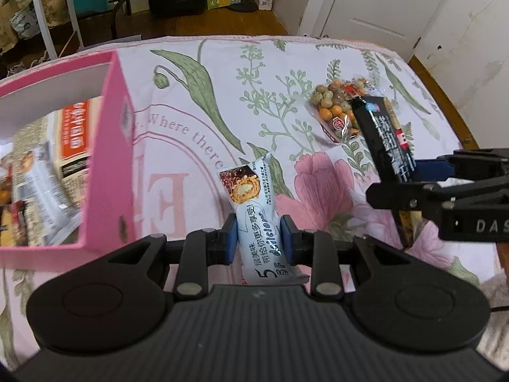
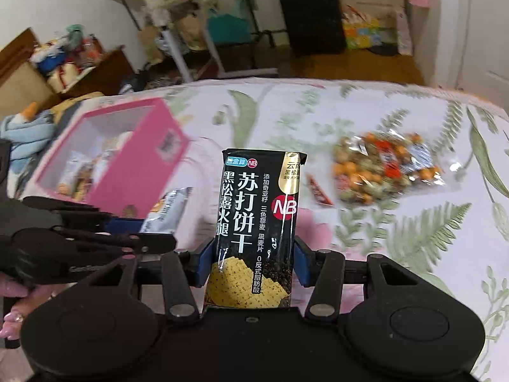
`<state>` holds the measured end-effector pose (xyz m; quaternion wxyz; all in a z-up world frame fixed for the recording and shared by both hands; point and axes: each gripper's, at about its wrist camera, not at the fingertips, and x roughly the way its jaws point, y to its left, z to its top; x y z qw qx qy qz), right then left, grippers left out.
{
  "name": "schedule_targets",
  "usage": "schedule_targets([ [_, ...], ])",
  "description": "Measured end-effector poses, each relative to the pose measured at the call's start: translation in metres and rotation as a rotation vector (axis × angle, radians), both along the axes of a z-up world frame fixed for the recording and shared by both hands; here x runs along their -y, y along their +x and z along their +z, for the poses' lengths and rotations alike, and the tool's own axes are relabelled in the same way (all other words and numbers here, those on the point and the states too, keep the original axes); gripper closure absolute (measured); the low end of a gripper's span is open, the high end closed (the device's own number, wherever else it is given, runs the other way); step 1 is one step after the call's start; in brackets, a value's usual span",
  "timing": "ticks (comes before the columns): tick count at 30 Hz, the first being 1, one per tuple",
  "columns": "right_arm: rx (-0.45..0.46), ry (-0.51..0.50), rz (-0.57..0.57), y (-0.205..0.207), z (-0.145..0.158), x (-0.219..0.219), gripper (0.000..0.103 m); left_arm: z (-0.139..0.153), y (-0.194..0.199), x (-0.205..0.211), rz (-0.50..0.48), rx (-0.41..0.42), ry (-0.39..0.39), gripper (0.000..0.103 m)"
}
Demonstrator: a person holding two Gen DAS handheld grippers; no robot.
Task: Organize snacks
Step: 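Carry the NB pack over the pink box with the right gripper while the left gripper carries the white bar, then open both grippers to drop the NB pack and white bar into the box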
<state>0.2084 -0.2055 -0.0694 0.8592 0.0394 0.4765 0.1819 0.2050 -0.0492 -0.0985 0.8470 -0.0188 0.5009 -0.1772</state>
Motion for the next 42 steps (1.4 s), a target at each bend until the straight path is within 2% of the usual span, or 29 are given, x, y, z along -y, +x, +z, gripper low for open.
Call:
schedule_targets([
  [8, 0.015, -0.008, 0.085, -0.027, 0.029, -0.047, 0.048, 0.047, -0.029, -0.049, 0.016, 0.057, -0.032, 0.076],
  [14, 0.086, 0.012, 0.179, -0.032, 0.064, -0.092, 0.048, 0.076, -0.039, -0.106, 0.123, 0.122, -0.078, 0.076],
  [19, 0.135, 0.032, 0.254, -0.019, 0.084, -0.135, 0.048, 0.091, -0.036, -0.145, 0.204, 0.184, -0.114, 0.076],
  [21, 0.139, 0.033, 0.283, -0.007, 0.085, -0.153, 0.048, 0.091, -0.028, -0.159, 0.24, 0.191, -0.101, 0.076],
  [25, 0.117, 0.026, 0.316, 0.023, 0.077, -0.193, 0.048, 0.082, -0.006, -0.185, 0.329, 0.227, -0.028, 0.076],
  [30, 0.097, 0.041, 0.331, 0.054, 0.052, -0.229, 0.048, 0.061, 0.012, -0.214, 0.422, 0.231, 0.026, 0.076],
  [35, 0.139, 0.067, 0.301, 0.061, 0.02, -0.243, 0.048, 0.038, 0.024, -0.228, 0.437, 0.237, 0.019, 0.076],
  [39, 0.192, 0.017, 0.321, 0.062, 0.003, -0.249, 0.047, 0.019, 0.037, -0.232, 0.434, 0.174, -0.025, 0.076],
  [42, 0.214, 0.003, 0.304, 0.068, -0.003, -0.25, 0.046, 0.01, 0.043, -0.225, 0.427, 0.158, 0.004, 0.076],
])
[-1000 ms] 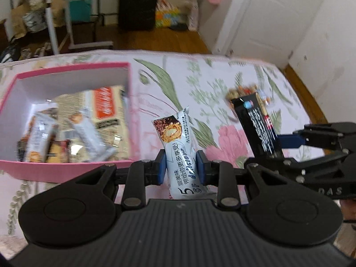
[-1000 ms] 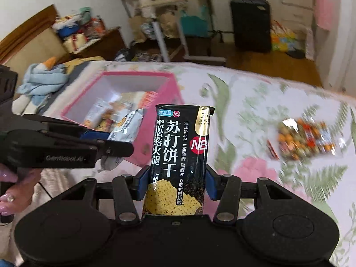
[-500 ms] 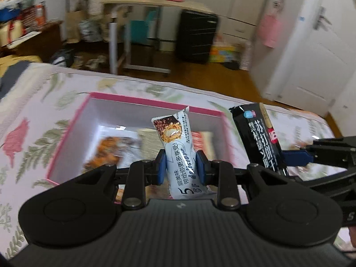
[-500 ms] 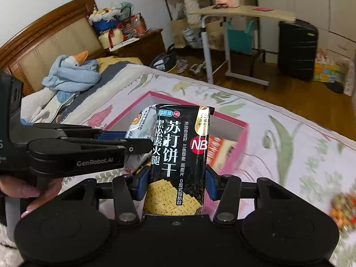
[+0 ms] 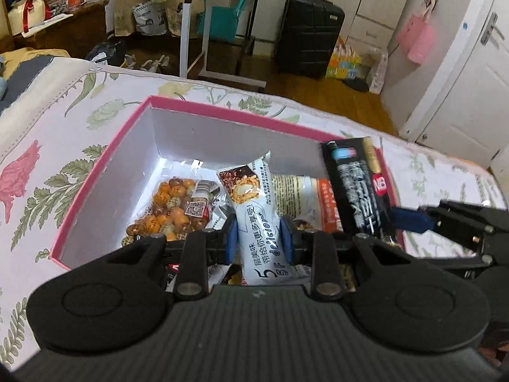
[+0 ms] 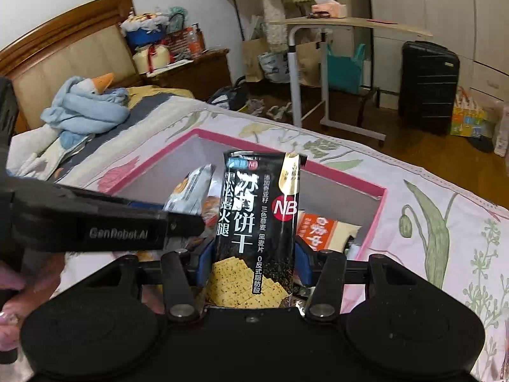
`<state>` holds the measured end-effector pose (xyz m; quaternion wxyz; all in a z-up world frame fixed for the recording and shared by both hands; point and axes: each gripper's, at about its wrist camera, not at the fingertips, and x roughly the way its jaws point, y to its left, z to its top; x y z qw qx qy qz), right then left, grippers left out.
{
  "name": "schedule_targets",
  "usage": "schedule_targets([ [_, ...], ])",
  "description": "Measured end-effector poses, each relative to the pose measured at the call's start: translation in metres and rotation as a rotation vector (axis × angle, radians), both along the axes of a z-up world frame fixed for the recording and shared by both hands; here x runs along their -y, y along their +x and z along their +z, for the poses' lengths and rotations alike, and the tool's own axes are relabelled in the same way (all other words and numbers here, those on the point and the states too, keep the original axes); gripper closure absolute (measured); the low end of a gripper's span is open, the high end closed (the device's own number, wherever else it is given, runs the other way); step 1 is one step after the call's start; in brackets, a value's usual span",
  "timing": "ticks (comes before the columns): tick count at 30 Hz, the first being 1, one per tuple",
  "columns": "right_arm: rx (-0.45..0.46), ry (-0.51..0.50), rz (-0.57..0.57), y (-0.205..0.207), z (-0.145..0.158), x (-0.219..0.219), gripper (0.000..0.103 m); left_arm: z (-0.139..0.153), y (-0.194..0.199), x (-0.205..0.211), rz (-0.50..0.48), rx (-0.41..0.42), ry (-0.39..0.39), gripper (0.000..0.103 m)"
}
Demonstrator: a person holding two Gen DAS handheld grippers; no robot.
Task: Organize snacks
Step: 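Open both grippers to drop the NB pack and white bar into the box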
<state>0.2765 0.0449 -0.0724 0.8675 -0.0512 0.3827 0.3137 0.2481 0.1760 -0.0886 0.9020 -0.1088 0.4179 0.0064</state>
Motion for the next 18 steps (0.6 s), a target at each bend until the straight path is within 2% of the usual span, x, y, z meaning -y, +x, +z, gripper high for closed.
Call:
schedule_targets([
  [3, 0.037, -0.035, -0.023, 0.003, -0.005, 0.001, 0.044, -0.005, 0.002, 0.005, -0.003, -0.004, 0.021, 0.071],
  [5, 0.041, -0.034, -0.045, 0.002, -0.004, 0.005, 0.033, -0.005, 0.002, 0.003, 0.012, -0.012, 0.001, 0.067],
  [7, 0.04, -0.017, -0.056, 0.0, 0.003, 0.011, 0.033, -0.002, -0.002, 0.001, 0.012, 0.006, -0.021, 0.062],
  [13, 0.0, 0.041, -0.122, -0.007, 0.038, 0.039, 0.033, 0.012, -0.02, -0.002, 0.01, 0.06, -0.041, 0.061],
  [16, -0.019, 0.038, -0.156, -0.016, 0.058, 0.058, 0.033, 0.022, -0.031, 0.003, 0.004, 0.083, -0.021, 0.061],
  [18, -0.029, 0.046, -0.182, -0.025, 0.068, 0.076, 0.033, 0.031, -0.04, 0.01, 0.018, 0.122, 0.019, 0.061],
])
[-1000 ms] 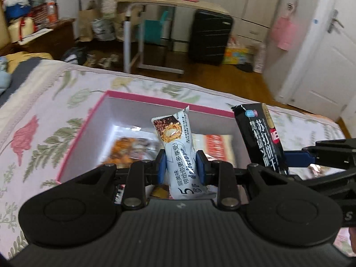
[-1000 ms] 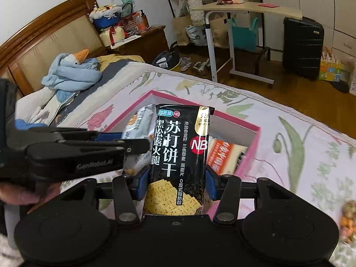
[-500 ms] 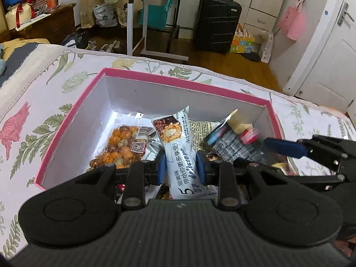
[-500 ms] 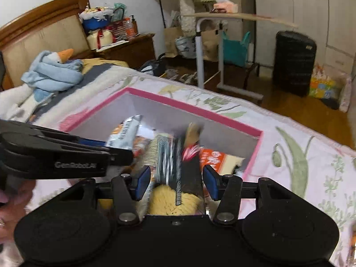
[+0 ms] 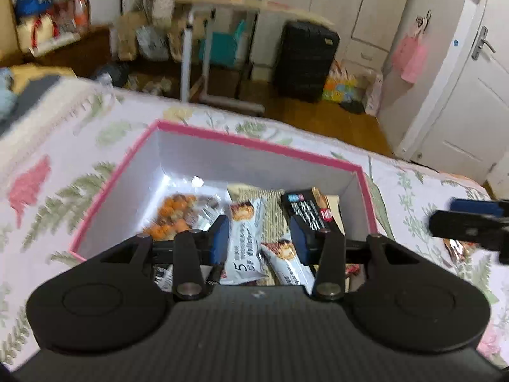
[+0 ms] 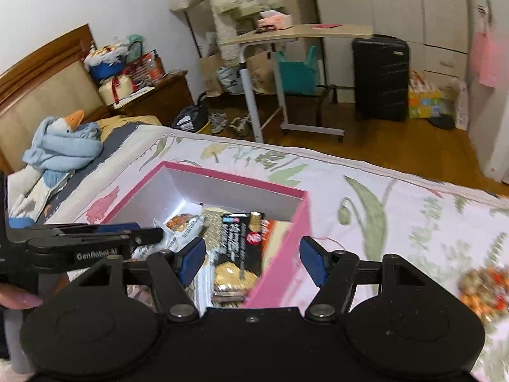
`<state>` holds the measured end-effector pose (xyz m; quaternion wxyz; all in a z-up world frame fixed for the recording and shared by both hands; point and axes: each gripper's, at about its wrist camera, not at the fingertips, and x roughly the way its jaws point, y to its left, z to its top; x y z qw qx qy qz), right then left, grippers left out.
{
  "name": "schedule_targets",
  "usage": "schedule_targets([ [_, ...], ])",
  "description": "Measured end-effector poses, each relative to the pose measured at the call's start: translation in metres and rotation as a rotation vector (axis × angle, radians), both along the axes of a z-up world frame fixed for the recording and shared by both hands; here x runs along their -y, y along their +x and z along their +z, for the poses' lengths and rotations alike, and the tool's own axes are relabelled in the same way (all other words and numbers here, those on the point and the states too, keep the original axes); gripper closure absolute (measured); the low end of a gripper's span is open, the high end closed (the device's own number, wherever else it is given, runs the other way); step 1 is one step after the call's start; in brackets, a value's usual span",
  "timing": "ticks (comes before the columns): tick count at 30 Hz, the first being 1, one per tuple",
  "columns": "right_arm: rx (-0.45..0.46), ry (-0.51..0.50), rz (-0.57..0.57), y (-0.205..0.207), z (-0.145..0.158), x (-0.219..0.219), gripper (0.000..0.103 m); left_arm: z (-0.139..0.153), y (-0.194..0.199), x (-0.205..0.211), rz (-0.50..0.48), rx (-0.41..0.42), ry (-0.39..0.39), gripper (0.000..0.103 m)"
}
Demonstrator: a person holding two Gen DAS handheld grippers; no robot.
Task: Organize snacks
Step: 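Open both grippers to drop the NB pack and white bar into the box, then reach the right gripper to the clear bag of coated nuts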
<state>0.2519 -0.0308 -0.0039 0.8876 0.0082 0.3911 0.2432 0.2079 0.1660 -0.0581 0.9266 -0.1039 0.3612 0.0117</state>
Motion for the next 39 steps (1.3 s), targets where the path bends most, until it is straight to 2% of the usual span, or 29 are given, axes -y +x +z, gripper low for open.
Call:
schedule_targets([
  [7, -0.013, 0.035, -0.091, -0.032, 0.029, 0.062, 0.032, 0.027, -0.029, 0.027, -0.068, 0.035, 0.011, 0.061],
  [12, 0.003, 0.044, -0.173, -0.036, 0.046, 0.105, 0.032, 0.047, -0.032, 0.054, -0.166, 0.022, -0.081, 0.061],
  [16, -0.027, 0.029, -0.244, -0.027, 0.041, 0.139, 0.032, 0.053, -0.02, 0.085, -0.24, -0.009, -0.155, 0.061],
  [19, -0.059, 0.019, -0.333, -0.016, 0.025, 0.172, 0.032, 0.049, -0.005, 0.112, -0.294, -0.044, -0.176, 0.061],
  [23, -0.129, 0.048, -0.459, -0.005, -0.006, 0.218, 0.032, 0.038, 0.014, 0.152, -0.362, -0.08, -0.136, 0.064],
  [28, -0.184, 0.073, -0.58, 0.005, -0.046, 0.261, 0.032, 0.008, 0.048, 0.182, -0.391, -0.163, -0.135, 0.065],
  [33, -0.285, 0.135, -0.722, 0.028, -0.086, 0.3, 0.032, -0.024, 0.087, 0.224, -0.429, -0.234, -0.151, 0.065],
  [36, -0.351, 0.187, -0.774, 0.034, -0.107, 0.316, 0.033, -0.041, 0.11, 0.255, -0.452, -0.246, -0.16, 0.068],
  [39, -0.412, 0.263, -0.797, 0.039, -0.128, 0.325, 0.037, -0.057, 0.131, 0.284, -0.462, -0.243, -0.155, 0.07],
])
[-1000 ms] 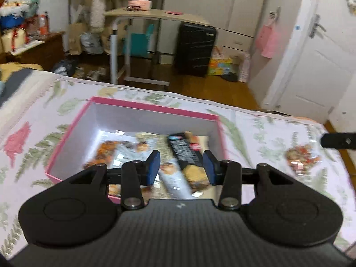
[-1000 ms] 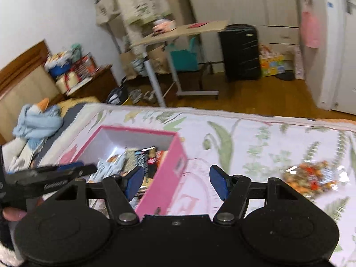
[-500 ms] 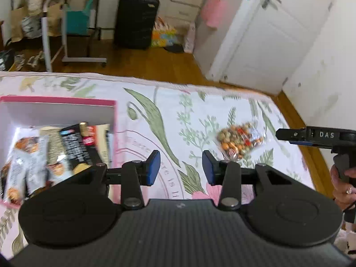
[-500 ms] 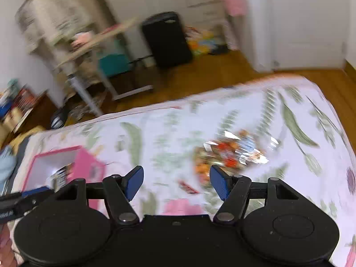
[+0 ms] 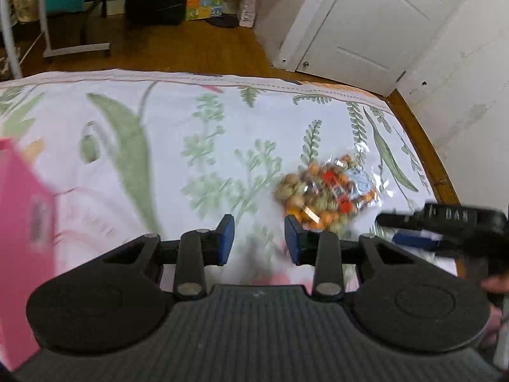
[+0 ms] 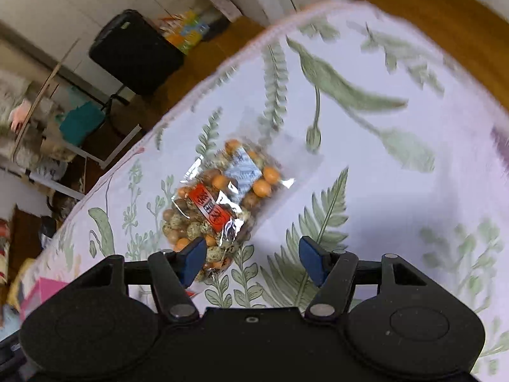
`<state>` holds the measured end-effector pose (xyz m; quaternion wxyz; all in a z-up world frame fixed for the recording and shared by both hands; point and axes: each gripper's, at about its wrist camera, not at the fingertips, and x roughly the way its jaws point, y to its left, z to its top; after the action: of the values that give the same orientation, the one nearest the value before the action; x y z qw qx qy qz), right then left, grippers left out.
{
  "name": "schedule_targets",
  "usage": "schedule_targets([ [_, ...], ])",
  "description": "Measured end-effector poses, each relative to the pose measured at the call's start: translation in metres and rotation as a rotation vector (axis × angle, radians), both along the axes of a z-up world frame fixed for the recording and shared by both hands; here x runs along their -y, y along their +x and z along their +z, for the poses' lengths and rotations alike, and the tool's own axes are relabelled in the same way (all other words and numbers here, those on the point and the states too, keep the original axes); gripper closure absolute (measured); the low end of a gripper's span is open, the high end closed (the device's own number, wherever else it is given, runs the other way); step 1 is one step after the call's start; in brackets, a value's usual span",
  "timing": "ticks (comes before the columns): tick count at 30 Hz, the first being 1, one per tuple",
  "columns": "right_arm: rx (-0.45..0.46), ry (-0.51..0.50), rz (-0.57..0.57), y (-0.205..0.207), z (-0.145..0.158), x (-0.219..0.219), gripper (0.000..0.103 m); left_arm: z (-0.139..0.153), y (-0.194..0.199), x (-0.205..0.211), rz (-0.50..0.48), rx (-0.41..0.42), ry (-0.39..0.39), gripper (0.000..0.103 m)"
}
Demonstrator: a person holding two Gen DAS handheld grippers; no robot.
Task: Organize snacks
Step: 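Reach the right gripper to the clear bag of coated nuts, then grasp the nut bag with the right gripper and lift it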
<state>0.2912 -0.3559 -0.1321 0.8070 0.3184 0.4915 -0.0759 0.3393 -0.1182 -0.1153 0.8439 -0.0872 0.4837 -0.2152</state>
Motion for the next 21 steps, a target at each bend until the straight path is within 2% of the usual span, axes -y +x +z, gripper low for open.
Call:
schedule_targets([
  [3, 0.005, 0.048, 0.005, 0.009, -0.014, -0.001, 0.042, -0.014, 0.022, 0.022, 0.007, -0.003, -0.017, 0.07],
  [5, 0.013, 0.044, 0.022, 0.013, -0.019, -0.006, 0.054, -0.024, 0.038, 0.03, 0.032, -0.022, -0.039, 0.07],
  [6, 0.018, 0.043, 0.038, 0.016, -0.02, -0.008, 0.055, -0.029, 0.047, 0.032, 0.052, -0.041, -0.06, 0.072],
  [9, 0.037, 0.039, 0.044, 0.021, -0.022, -0.008, 0.056, -0.039, 0.063, 0.034, 0.086, -0.095, -0.126, 0.073],
  [12, 0.026, 0.029, 0.018, 0.025, -0.029, -0.003, 0.056, -0.046, 0.074, 0.044, 0.092, -0.1, -0.128, 0.073],
  [17, 0.056, 0.111, -0.04, 0.026, -0.034, 0.012, 0.055, -0.059, 0.081, 0.052, 0.048, -0.143, -0.145, 0.073],
  [19, 0.063, 0.128, -0.054, 0.027, -0.035, 0.016, 0.055, -0.062, 0.081, 0.048, 0.029, -0.164, -0.174, 0.073],
  [21, 0.064, 0.148, -0.054, 0.028, -0.036, 0.018, 0.053, -0.066, 0.079, 0.042, 0.01, -0.218, -0.216, 0.073],
])
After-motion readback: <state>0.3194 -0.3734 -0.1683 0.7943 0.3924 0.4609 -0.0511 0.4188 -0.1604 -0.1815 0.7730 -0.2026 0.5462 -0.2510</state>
